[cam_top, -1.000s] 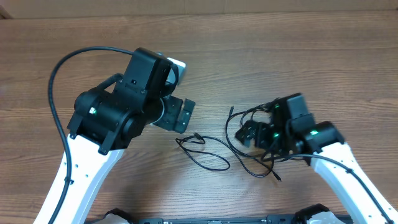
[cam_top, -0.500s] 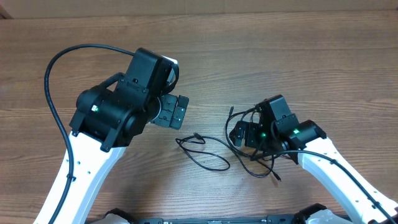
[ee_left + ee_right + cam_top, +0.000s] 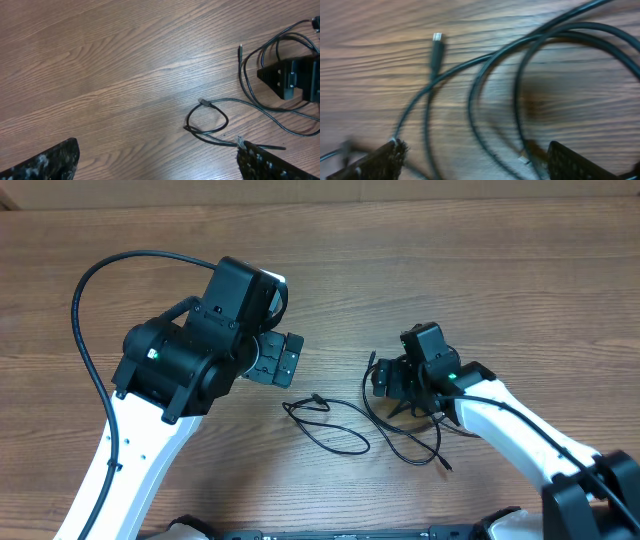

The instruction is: Untangle cables

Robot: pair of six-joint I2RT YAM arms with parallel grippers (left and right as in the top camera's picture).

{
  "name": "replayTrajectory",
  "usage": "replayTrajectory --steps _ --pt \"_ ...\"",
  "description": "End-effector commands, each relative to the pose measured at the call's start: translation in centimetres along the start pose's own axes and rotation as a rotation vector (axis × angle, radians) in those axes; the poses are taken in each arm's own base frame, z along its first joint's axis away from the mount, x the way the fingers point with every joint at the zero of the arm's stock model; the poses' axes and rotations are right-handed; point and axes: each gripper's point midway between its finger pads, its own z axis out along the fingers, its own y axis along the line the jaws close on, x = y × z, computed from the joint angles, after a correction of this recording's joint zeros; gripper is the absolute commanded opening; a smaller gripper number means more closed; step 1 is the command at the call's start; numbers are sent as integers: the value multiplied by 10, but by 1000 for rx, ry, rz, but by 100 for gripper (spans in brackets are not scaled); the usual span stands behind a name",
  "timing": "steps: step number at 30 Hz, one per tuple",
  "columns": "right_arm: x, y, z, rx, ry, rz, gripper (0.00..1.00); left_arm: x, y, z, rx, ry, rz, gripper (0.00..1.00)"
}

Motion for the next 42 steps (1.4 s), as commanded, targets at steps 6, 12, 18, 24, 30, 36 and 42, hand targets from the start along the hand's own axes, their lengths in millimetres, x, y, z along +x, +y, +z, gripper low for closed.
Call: replayTrajectory --steps 6,12,18,24,30,36,42 --pt "-15 -20 8 117 -91 141 58 -2 4 2 -20 0 -16 100" --pt "-14 -21 8 124 -89 126 44 -2 4 2 -20 0 -16 100" --pt "-18 -31 6 178 -118 125 34 -2 4 2 -20 0 -16 100" --pt "-18 -34 6 196 -124 125 27 -2 4 3 -20 2 -16 100" --pt "-18 -32 6 186 -121 125 33 -2 4 3 -20 2 -16 100" --pt "-18 -31 7 178 -118 126 49 -2 4 3 -20 2 -16 100" --pt "-12 -33 16 159 -133 128 51 -2 4 3 -20 2 -16 100"
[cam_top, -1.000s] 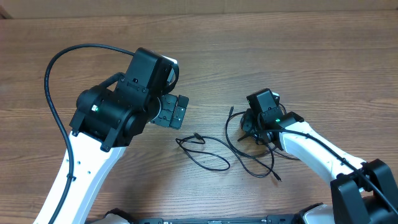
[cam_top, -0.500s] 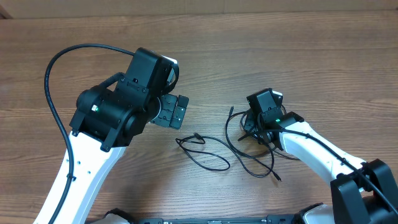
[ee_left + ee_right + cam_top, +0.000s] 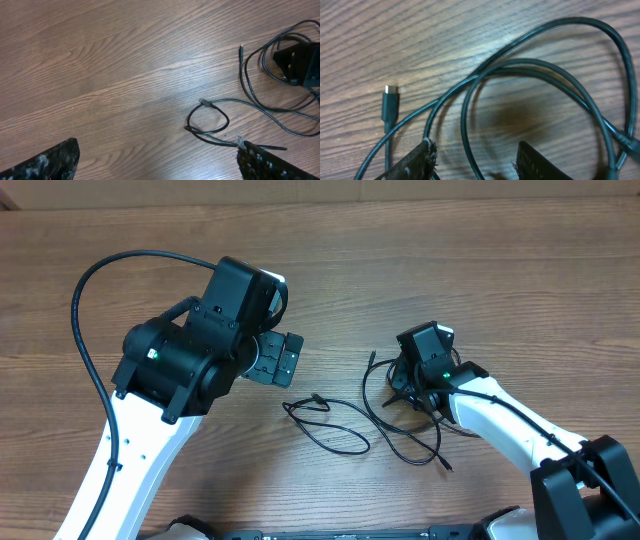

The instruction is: Untangle cables

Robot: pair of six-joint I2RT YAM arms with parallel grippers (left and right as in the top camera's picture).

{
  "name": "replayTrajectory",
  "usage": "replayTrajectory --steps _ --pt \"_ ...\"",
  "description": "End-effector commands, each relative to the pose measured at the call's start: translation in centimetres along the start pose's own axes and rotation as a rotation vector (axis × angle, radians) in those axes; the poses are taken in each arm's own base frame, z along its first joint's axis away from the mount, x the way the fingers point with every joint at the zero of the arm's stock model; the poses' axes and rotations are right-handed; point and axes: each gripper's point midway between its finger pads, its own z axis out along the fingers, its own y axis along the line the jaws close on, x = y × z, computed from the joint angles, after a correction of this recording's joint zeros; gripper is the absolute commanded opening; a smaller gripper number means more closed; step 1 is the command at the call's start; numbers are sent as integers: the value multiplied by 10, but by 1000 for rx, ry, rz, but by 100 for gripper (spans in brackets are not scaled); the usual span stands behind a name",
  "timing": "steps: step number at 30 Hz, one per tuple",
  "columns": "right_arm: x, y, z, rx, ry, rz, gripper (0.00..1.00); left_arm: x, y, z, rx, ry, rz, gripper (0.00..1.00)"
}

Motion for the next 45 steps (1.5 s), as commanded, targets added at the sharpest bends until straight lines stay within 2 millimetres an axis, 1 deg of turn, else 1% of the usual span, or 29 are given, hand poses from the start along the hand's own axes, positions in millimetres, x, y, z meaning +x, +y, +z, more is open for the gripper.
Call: replayTrajectory --steps 1,5,8,11,14,15,16,19,21,25,28,30,33,36,37,38,39,40,42,43,45 --pt "12 -7 10 2 1 -4 51 -1 3 3 -17 3 -16 100" --pt "21 -11 17 -13 -4 -1 51 -1 3 3 -17 3 -16 100" --pt "32 -15 22 -21 9 6 51 -1 3 3 -17 3 -16 100" --pt "38 -20 26 -22 7 6 46 -1 3 3 -17 3 -16 100" --pt "40 -21 27 -26 2 6 28 -1 3 3 -17 3 -16 100" --pt "38 -20 27 -30 -3 7 10 -1 3 3 -17 3 -16 100" --pt "38 -19 27 -31 -4 8 4 -1 3 3 -17 3 -16 100" --pt "34 -16 27 -43 -19 11 4 -1 3 3 -17 3 -16 100" --pt "26 -11 24 -56 -35 8 4 -1 3 3 -17 2 -16 100" --pt "0 7 3 -77 -65 -46 4 -1 3 3 -17 3 -16 100" --pt "-29 22 -29 -90 -99 -111 4 -1 3 3 -17 3 -16 100" --pt "-54 33 -58 -100 -142 -144 4 -1 3 3 -17 3 -16 100" --pt "-92 45 -109 -111 -232 -167 4 -1 3 3 -17 3 -16 100" --pt "-141 59 -184 -158 -393 -177 4 -1 3 3 -17 3 -16 100" --pt "-164 66 -222 -190 -490 -190 4 -1 3 3 -17 3 -16 100" --pt "-182 68 -253 -205 -577 -181 4 -1 3 3 -17 3 -16 100" --pt "-194 69 -272 -212 -632 -171 4 -1 3 3 -17 3 -16 100" --pt "-216 67 -315 -223 -754 -128 4 -1 3 3 -17 3 -16 100" --pt "-239 63 -363 -233 -894 -89 4 -1 3 3 -17 3 -16 100" --pt "-246 61 -380 -237 -945 -72 4 -1 3 3 -17 3 -16 100" --pt "-264 55 -429 -247 -1092 -31 4 -1 3 3 -17 3 -16 99"
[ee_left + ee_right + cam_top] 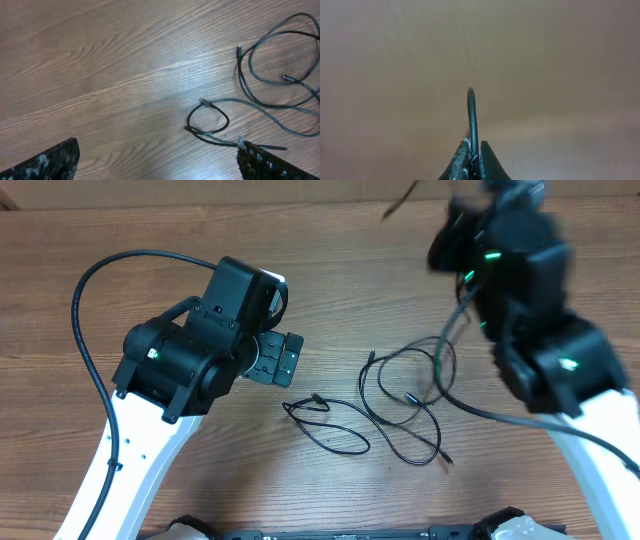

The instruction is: Untangle cables

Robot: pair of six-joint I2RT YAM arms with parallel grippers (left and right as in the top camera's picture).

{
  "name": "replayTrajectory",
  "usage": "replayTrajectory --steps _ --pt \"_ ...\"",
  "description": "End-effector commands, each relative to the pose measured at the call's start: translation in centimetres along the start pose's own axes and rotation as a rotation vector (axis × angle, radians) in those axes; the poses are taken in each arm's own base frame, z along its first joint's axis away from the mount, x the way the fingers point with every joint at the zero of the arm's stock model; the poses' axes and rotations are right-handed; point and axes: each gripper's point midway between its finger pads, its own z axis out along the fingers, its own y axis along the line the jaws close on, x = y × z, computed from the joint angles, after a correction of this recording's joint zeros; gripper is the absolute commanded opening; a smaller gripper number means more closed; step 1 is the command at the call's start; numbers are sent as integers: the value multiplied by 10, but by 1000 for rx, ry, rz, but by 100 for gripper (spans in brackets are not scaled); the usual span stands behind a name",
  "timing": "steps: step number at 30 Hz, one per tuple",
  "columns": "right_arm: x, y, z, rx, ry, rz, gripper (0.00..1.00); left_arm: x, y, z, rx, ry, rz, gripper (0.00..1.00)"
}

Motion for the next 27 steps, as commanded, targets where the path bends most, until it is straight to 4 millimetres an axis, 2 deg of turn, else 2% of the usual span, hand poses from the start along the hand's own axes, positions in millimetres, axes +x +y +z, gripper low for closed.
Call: replayTrajectory --steps 1,4,9,10,11,16,18,19,20,22,23,26,27 --pt "-92 -9 -44 69 -276 -14 4 -1 3 2 -16 2 -16 100" --pt "-145 -8 -71 74 -473 -10 4 -1 3 2 -16 2 -16 100" --pt "-211 -10 -119 138 -780 -82 4 -1 3 2 -16 2 -16 100" --pt "-218 -11 -127 154 -820 -106 4 -1 3 2 -16 2 -16 99" --pt "-234 -15 -147 223 -908 -178 4 -1 3 2 -16 2 -16 100" --pt "-258 -44 -194 507 -1033 -320 4 -1 3 2 -16 2 -16 100" --pt "-266 -61 -212 649 -1060 -389 4 -1 3 2 -16 2 -16 100" --pt "-270 -76 -222 756 -1063 -435 4 -1 3 2 -16 2 -16 100" --pt "-271 -83 -225 800 -1059 -453 4 -1 3 2 -16 2 -16 100" --pt "-273 -113 -233 954 -1025 -480 4 -1 3 2 -16 2 -16 100" --pt "-271 -139 -234 1054 -983 -466 4 -1 3 2 -16 2 -16 100" --pt "-264 -185 -224 1183 -890 -428 4 -1 3 2 -16 2 -16 100" --pt "-257 -212 -216 1234 -824 -405 4 -1 3 2 -16 2 -16 100"
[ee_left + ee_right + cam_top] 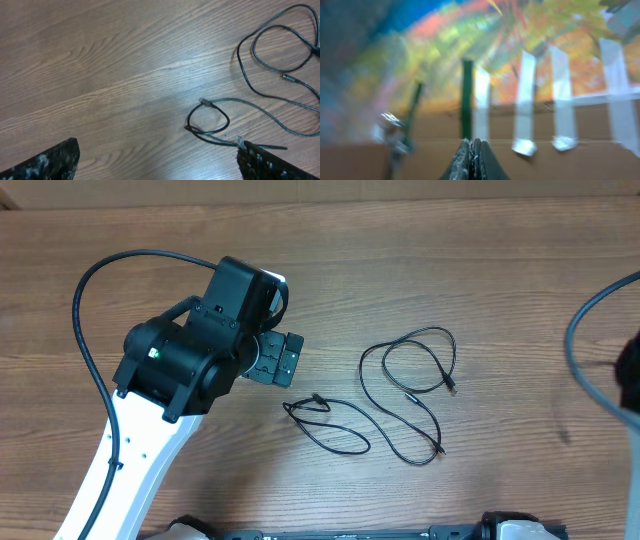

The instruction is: Untangle cables

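Note:
A short black cable (326,426) lies curled at the table's middle and shows in the left wrist view as a small loop (208,120). To its right a longer black cable (384,405) lies in loose loops. My left gripper (278,358) hangs open over bare wood left of them, its fingers (55,160) wide apart. My right gripper (475,150) is shut on a dark cable (466,100) and points away from the table. Only a dark part of the right arm (630,375) shows at the overhead view's right edge.
A black cable arc (578,330) crosses the right edge of the overhead view; I cannot tell whether it is the held cable or the arm's own lead. The left arm's lead (90,350) arcs over the wooden table (150,240) at the far left.
My right arm has gone from above the table's back right to the right edge of the overhead view. The strand that hung from it to the heap is gone, and the loops left behind lie wider.
My right gripper stood open low over the tangled heap, then narrower around a strand. Then it was shut on a cable and raised high. Now the cable is off the heap and fewer loops lie on the wood. The left arm has stayed still.

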Robot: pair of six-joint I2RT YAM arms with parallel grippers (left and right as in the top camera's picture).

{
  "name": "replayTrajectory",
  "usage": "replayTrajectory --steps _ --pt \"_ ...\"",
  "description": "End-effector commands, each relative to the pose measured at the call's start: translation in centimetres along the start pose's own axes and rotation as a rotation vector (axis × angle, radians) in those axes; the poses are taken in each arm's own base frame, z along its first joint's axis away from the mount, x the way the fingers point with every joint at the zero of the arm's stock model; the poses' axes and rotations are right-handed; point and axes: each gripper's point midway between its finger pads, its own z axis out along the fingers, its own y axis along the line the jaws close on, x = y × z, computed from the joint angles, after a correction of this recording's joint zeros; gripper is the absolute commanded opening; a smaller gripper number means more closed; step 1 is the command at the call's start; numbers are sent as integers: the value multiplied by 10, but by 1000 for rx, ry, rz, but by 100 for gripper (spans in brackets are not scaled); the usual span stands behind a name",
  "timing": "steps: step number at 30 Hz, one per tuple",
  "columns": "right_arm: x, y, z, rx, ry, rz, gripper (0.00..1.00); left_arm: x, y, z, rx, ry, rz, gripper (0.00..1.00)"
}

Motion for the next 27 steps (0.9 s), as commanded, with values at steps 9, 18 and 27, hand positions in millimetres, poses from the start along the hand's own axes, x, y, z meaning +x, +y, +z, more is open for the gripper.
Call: replayTrajectory --steps 9,18,27 --pt "230 -73 24 359 557 297 4 -2 3 2 -16 -1 -16 100" --pt "364 -116 -29 631 945 448 4 -1 3 2 -16 -1 -16 100" --pt "453 -130 -88 723 1301 505 4 -1 3 2 -16 -1 -16 100"
